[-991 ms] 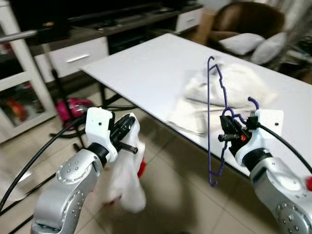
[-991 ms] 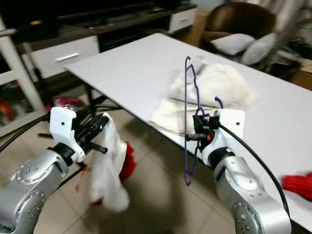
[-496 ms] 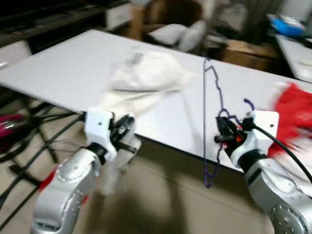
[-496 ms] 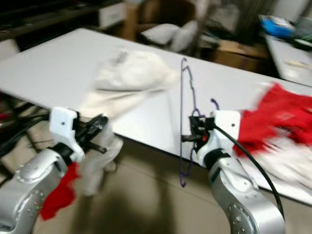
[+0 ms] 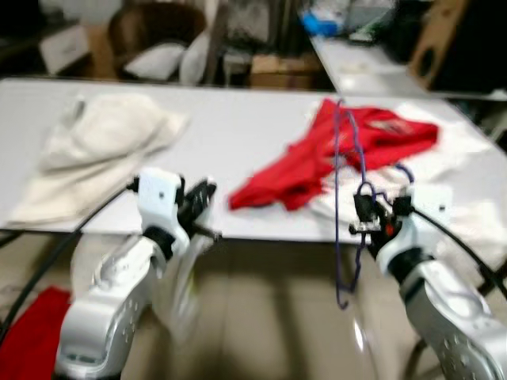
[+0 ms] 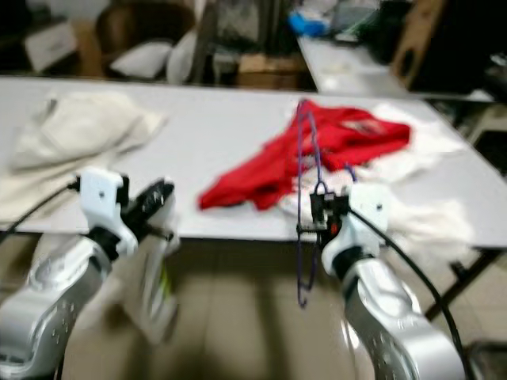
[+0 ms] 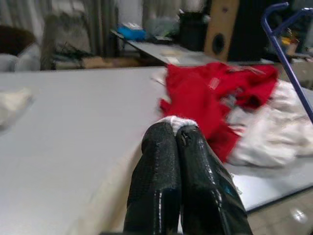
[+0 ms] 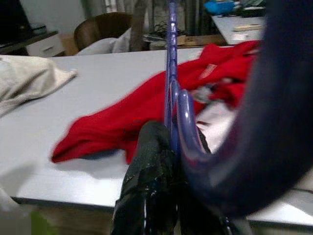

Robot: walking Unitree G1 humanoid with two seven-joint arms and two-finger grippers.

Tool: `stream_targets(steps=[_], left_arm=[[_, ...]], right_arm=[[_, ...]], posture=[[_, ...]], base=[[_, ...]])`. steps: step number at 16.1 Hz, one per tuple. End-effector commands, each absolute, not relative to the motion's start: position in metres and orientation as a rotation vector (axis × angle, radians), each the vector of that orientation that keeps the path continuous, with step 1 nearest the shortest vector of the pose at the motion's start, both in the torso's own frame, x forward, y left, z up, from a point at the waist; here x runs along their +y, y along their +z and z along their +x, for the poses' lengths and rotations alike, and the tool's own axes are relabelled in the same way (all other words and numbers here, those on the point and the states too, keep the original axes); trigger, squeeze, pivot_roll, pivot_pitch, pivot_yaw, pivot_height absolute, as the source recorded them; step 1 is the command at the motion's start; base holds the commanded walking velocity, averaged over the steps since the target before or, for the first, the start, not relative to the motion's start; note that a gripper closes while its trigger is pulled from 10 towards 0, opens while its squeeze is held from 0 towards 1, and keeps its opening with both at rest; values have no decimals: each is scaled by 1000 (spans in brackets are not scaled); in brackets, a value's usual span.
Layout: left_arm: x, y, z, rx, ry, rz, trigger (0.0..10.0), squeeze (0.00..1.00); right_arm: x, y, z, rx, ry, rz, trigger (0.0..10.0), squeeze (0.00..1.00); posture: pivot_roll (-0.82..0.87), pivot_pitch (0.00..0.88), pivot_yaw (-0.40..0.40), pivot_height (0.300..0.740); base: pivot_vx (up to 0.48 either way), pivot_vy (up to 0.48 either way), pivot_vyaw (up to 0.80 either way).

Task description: Hang hanger

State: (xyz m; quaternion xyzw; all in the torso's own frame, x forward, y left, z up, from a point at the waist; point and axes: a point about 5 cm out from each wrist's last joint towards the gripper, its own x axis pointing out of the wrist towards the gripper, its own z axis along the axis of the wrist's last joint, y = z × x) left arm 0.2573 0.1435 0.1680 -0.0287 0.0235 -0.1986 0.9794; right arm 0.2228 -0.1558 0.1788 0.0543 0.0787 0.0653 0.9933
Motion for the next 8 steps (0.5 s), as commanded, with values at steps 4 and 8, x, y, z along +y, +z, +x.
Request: stream_targets(steps=[4, 8], left_arm=[[144, 182, 264, -31, -406, -92, 10000, 0], [144, 187, 268, -48, -391, -124, 10000, 0]], right_arm=[[-156, 183, 224, 140, 164, 77, 10000, 0], [-151, 186, 227, 136, 236, 41, 10000, 0]], posture=[[7, 0, 3, 740], [11, 0, -6, 740]], base=[[0, 0, -175], [296, 0, -200]])
